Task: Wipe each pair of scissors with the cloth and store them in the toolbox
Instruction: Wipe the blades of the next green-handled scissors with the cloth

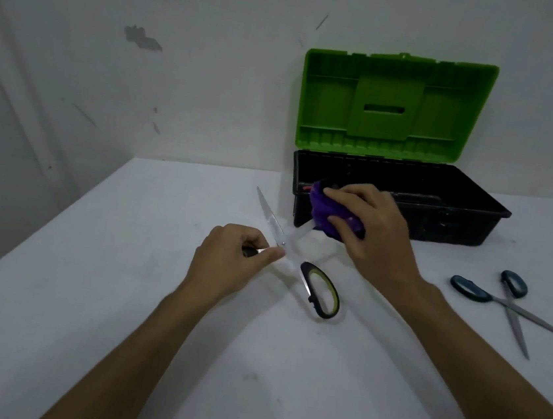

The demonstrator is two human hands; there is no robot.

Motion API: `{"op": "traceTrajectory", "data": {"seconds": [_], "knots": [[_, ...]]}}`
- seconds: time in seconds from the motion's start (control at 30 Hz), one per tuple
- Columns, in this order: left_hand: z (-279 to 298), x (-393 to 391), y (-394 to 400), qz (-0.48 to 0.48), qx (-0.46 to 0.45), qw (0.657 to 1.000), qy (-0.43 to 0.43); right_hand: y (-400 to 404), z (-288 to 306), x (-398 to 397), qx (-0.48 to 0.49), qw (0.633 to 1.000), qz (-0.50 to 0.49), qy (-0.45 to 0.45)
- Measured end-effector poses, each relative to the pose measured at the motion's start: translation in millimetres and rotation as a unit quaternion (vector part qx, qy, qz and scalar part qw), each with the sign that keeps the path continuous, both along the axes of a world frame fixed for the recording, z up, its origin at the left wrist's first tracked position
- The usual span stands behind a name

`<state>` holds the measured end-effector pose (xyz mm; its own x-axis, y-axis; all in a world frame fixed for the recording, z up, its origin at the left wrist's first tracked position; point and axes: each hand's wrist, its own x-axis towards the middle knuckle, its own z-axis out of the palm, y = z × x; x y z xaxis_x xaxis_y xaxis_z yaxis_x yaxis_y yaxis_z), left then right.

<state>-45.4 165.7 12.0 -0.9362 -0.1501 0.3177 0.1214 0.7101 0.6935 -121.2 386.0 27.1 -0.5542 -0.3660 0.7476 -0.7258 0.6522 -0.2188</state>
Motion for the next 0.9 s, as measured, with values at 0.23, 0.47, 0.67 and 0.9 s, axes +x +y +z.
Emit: {"op": "traceTrajectory", "data": {"seconds": [0.23,0.47,0.67,0.9], "knots": [[-5,6,-1,-0.004,0.009,0.999,0.038,-16,-13,15,0.075,0.990,0.107,0.053],[-10,7,-12,0.028,0.006,0.999,0.045,-16,13,5,-0.021,0.999,0.025,-0.016],[-14,9,-12,0.048,-0.011,0.998,0.038,-27,29,17,-0.035,0.956,0.128,-0.263],[-10,10,-12,0.060,-0.006,0.993,0.101,-37,25,7,-0.132,0.951,0.101,-0.260]]}}
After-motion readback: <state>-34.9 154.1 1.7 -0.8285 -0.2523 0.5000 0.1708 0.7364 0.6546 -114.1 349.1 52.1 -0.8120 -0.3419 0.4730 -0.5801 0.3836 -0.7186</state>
